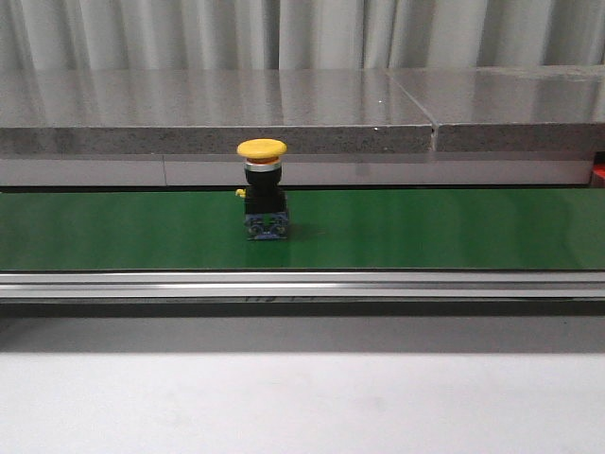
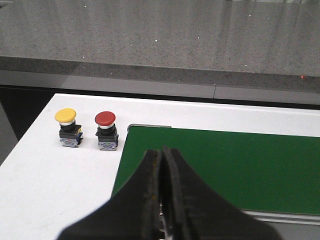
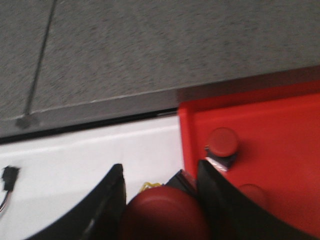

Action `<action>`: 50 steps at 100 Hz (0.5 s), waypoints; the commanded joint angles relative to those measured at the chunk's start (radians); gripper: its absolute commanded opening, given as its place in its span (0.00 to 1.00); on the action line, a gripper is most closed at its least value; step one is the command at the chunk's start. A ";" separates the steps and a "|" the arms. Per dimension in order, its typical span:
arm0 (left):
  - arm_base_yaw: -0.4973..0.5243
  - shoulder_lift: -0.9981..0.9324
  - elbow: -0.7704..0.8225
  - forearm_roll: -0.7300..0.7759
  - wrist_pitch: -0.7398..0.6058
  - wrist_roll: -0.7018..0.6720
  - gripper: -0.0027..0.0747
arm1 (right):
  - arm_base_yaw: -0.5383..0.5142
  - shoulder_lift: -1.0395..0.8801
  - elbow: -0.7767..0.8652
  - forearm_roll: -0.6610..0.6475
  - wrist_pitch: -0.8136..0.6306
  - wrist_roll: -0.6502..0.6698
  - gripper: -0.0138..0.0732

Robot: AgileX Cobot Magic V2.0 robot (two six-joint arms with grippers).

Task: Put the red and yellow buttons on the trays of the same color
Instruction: 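Lower the red button into the red tray and open the right gripper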

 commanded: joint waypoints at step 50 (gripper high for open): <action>-0.008 0.011 -0.026 0.000 -0.073 -0.001 0.01 | -0.190 0.269 -0.082 0.027 -0.235 0.012 0.34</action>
